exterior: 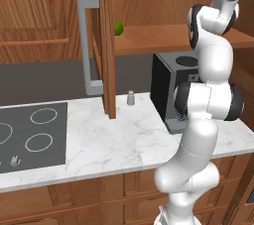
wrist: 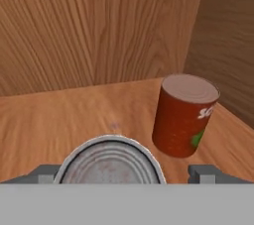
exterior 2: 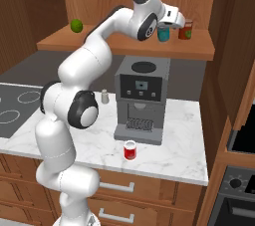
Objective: Pick the cans from the counter and place them in their designated side in the cabinet.
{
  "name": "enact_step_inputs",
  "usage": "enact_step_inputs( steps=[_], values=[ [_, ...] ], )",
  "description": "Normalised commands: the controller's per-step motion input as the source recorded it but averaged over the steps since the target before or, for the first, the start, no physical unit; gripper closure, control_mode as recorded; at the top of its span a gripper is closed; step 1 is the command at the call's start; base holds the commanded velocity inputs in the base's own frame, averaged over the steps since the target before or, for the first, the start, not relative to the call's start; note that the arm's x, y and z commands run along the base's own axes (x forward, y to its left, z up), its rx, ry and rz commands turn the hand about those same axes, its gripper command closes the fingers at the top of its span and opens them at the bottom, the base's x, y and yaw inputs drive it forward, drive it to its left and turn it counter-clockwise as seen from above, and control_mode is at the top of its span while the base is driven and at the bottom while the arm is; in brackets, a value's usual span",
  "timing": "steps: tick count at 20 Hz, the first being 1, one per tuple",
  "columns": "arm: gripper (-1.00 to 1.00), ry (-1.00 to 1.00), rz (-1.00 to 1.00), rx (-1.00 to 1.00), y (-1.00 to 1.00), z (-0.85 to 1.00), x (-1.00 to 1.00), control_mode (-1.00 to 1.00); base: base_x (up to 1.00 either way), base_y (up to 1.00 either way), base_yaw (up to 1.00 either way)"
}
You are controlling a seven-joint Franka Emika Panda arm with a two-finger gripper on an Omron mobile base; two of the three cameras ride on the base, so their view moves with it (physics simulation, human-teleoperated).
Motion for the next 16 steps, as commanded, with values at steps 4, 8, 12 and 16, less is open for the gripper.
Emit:
enact_step_inputs(
  steps=[4, 8, 12, 16],
  values=[
    [-1.0, -0.14, 0.0, 0.0, 0.0, 0.0, 0.09, -1.0, 0.0, 0.0, 0.0],
    [-1.0, -0.17, 0.0, 0.0, 0.0, 0.0, 0.11, -1.0, 0.0, 0.0, 0.0],
    [-1.0, -0.19, 0.01, 0.0, 0.0, 0.04, 0.02, -1.0, 0.0, 0.0, 0.0],
    [-1.0, -0.2, 0.03, 0.0, 0.0, 0.14, -0.12, -1.0, 0.0, 0.0, 0.0]
  ],
)
